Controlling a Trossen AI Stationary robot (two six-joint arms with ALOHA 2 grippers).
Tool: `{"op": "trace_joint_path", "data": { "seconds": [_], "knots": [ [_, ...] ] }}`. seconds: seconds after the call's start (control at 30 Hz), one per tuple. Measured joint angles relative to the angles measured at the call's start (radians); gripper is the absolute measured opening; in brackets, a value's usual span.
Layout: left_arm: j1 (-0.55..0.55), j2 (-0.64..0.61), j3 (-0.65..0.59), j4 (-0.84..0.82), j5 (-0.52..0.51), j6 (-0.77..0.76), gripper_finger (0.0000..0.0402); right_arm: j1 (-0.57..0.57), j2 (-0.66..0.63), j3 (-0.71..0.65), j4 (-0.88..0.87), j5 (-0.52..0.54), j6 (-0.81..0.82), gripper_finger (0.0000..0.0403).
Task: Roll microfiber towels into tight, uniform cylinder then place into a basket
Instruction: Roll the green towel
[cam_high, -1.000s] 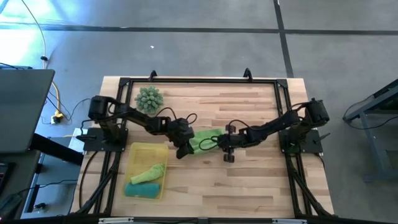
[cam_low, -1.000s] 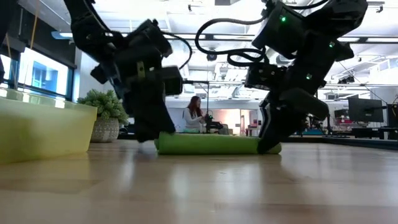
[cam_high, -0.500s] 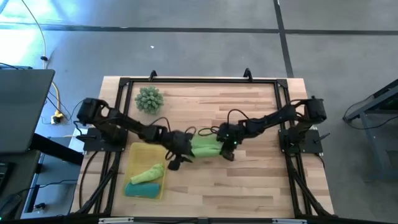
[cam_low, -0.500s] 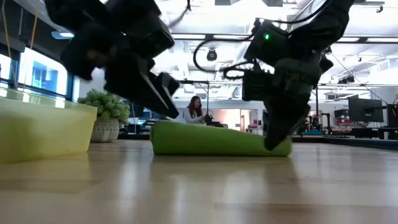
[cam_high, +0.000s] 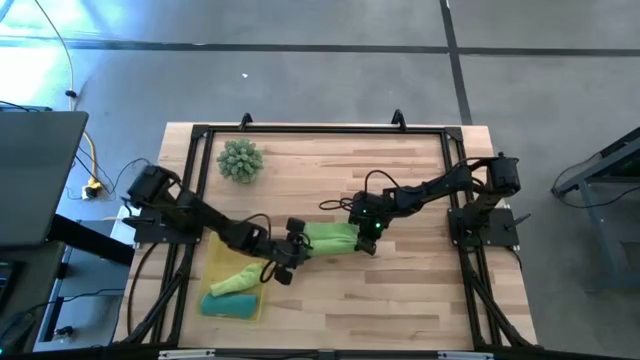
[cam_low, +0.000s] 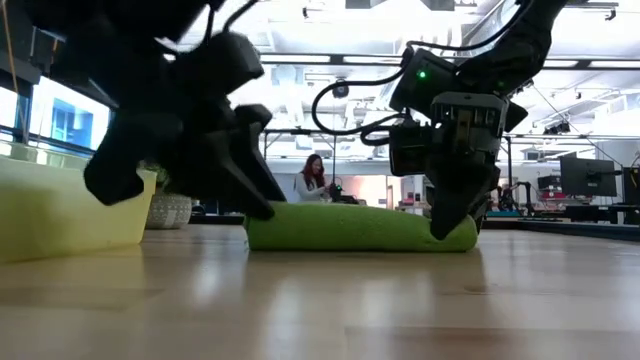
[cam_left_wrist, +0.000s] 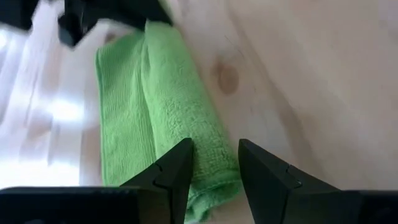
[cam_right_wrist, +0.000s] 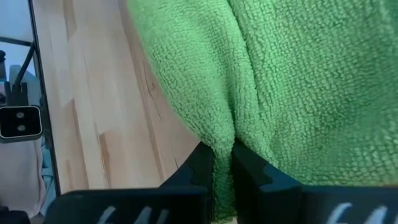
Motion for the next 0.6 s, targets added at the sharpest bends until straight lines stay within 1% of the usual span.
{"op": "trace_joint_path", "data": {
  "seconds": [0.13,0.27,0.4,0.47,0.6],
  "knots": [
    [0.01,0.047,0.0,0.019,-0.043,-0.049,0.0123,0.0,0.0,0.0,0.005,0.004,0.0,0.0014],
    [0.028,0.086,0.002,0.05,-0.047,-0.119,0.0122,0.009,-0.001,0.0,0.008,0.014,-0.001,0.0019],
    [0.049,0.105,0.004,0.056,-0.048,-0.232,0.0113,0.013,-0.001,0.0,0.013,0.01,-0.002,0.0024],
    [0.064,0.107,0.004,0.056,-0.014,-0.293,0.01,0.016,-0.001,0.0,0.014,0.006,-0.013,0.0025],
    [0.098,0.105,0.004,0.056,0.119,-0.407,0.0053,0.021,-0.001,0.0,0.014,0.005,-0.061,0.0026]
  ]
}}
